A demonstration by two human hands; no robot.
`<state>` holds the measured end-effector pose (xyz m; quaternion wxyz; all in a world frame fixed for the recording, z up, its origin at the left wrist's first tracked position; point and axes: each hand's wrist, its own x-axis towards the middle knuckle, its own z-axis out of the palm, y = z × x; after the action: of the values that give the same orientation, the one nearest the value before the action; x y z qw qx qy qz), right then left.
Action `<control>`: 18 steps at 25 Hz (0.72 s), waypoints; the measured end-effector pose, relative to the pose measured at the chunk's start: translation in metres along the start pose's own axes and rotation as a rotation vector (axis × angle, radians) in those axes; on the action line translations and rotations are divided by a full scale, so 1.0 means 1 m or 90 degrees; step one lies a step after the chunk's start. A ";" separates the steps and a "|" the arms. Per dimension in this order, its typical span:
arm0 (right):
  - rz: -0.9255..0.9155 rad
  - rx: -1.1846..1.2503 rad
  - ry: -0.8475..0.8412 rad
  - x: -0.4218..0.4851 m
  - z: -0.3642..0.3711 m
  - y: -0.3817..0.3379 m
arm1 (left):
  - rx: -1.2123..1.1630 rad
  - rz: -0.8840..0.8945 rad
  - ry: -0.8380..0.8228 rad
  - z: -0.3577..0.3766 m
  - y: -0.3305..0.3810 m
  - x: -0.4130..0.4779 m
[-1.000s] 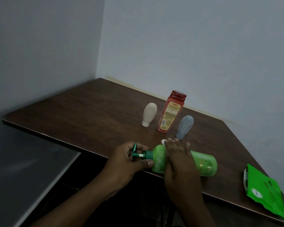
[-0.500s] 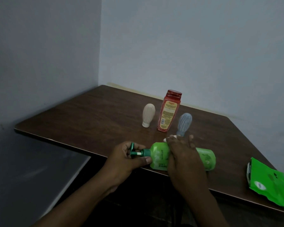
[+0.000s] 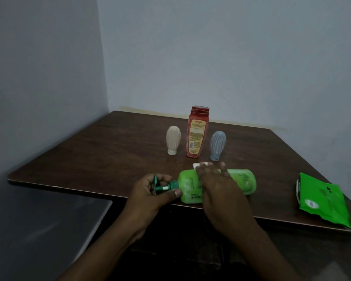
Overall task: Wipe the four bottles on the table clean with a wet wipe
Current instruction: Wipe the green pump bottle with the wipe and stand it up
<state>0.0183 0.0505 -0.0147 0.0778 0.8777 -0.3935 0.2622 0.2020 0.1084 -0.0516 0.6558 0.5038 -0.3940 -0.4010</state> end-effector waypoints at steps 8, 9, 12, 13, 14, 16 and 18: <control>0.008 0.084 0.050 -0.027 0.003 0.012 | 0.080 0.120 -0.080 0.009 0.011 -0.015; -0.003 0.080 0.043 -0.028 0.005 0.007 | 0.119 0.138 -0.084 0.012 0.012 -0.017; -0.124 0.002 -0.012 -0.034 0.016 0.001 | 0.245 0.181 -0.090 0.015 0.015 -0.013; -0.123 -0.021 -0.014 -0.033 0.016 0.007 | 0.260 0.176 -0.093 0.015 0.015 -0.011; -0.085 -0.032 -0.003 -0.033 0.015 0.014 | 0.263 0.166 -0.097 0.014 0.015 -0.008; -0.003 -0.034 0.017 -0.036 0.014 0.024 | 0.256 0.149 -0.103 0.012 0.016 -0.005; -0.051 -0.043 -0.005 -0.042 0.018 0.021 | 0.245 0.141 -0.113 0.011 0.017 -0.002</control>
<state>-0.0130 0.0572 -0.0537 0.1161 0.8907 -0.3667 0.2424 0.1935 0.1099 -0.0337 0.5501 0.5363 -0.5722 -0.2870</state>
